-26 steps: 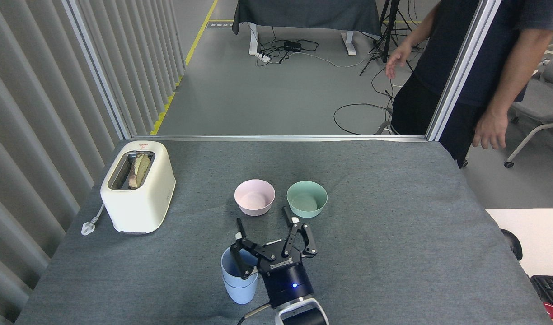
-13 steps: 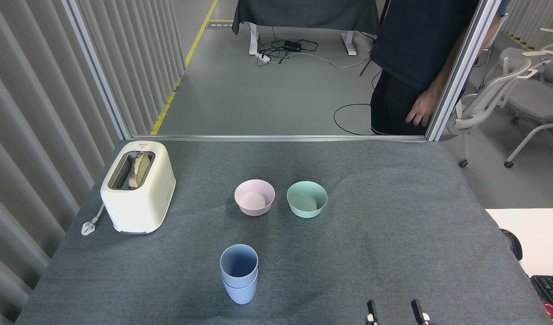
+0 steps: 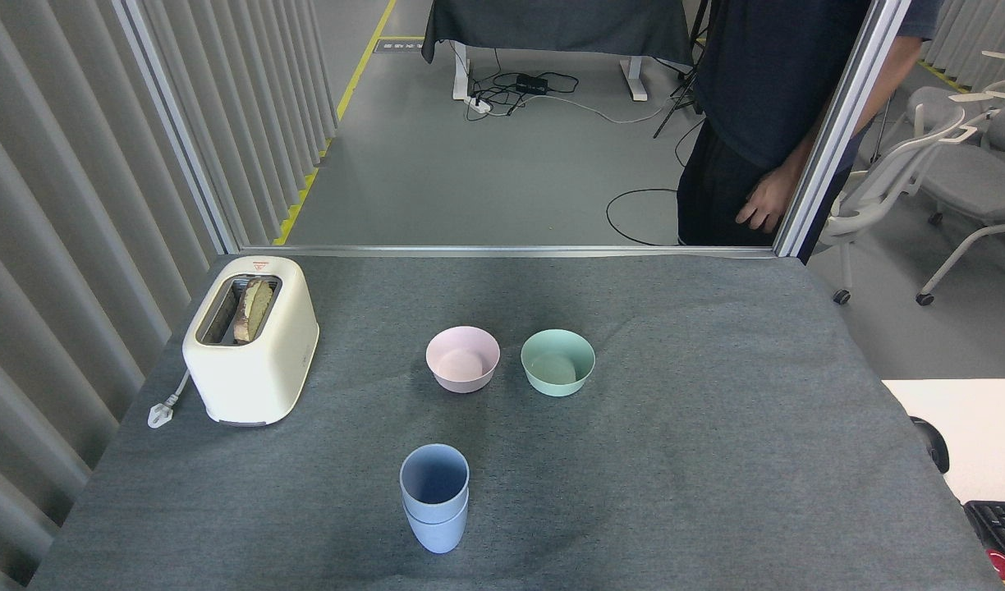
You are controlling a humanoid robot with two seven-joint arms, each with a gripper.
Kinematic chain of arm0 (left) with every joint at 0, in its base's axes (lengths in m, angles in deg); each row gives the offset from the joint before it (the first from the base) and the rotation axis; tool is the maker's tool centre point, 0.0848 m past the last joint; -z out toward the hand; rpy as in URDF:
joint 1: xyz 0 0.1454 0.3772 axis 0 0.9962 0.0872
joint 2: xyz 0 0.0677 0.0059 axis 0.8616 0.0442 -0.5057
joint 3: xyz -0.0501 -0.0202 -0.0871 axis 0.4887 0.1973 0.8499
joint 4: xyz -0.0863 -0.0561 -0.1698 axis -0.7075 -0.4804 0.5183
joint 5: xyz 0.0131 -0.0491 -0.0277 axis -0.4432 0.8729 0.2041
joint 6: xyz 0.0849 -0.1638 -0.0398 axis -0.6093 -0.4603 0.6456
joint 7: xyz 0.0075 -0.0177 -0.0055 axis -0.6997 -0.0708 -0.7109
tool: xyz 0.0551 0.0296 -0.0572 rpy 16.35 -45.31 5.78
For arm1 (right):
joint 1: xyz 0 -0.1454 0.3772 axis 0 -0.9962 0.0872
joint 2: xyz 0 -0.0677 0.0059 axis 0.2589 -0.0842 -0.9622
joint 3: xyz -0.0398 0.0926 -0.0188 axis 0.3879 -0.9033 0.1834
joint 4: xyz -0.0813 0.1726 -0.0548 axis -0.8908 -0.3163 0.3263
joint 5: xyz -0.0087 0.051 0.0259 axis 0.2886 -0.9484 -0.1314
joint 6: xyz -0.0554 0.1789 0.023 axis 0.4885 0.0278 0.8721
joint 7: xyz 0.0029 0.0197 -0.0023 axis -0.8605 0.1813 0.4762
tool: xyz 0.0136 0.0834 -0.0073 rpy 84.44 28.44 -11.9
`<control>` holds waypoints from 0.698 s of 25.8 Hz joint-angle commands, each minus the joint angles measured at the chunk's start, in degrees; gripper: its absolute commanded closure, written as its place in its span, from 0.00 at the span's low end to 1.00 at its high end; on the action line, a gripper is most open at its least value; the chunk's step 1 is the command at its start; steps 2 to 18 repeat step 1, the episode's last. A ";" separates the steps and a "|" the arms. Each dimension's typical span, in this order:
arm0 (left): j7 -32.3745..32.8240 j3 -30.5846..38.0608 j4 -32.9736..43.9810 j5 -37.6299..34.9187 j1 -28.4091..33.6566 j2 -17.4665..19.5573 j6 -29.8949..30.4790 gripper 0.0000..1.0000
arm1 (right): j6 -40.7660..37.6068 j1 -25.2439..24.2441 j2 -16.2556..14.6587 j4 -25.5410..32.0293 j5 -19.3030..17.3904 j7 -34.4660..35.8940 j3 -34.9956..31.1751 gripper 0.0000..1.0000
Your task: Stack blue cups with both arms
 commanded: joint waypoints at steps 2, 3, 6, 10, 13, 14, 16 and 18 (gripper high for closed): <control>-0.02 -0.03 -0.01 -0.05 0.19 0.13 0.24 0.00 | 0.01 -0.06 0.03 0.03 -0.02 -0.64 -0.08 0.00; -0.02 -0.03 -0.01 -0.05 0.19 0.13 0.24 0.00 | 0.01 -0.06 0.03 0.03 -0.02 -0.64 -0.08 0.00; -0.02 -0.03 -0.01 -0.05 0.19 0.13 0.24 0.00 | 0.01 -0.06 0.03 0.03 -0.02 -0.64 -0.08 0.00; -0.02 -0.03 -0.01 -0.05 0.19 0.13 0.24 0.00 | 0.01 -0.06 0.03 0.03 -0.02 -0.64 -0.08 0.00; -0.02 -0.03 -0.01 -0.05 0.19 0.13 0.24 0.00 | 0.01 -0.06 0.03 0.03 -0.02 -0.64 -0.08 0.00; -0.02 -0.03 -0.01 -0.05 0.19 0.13 0.24 0.00 | 0.01 -0.06 0.03 0.03 -0.02 -0.64 -0.08 0.00; -0.02 -0.03 -0.01 -0.05 0.19 0.13 0.24 0.00 | 0.01 -0.06 0.03 0.03 -0.02 -0.64 -0.08 0.00; -0.02 -0.03 -0.01 -0.05 0.19 0.13 0.24 0.00 | 0.01 -0.06 0.03 0.03 -0.02 -0.64 -0.08 0.00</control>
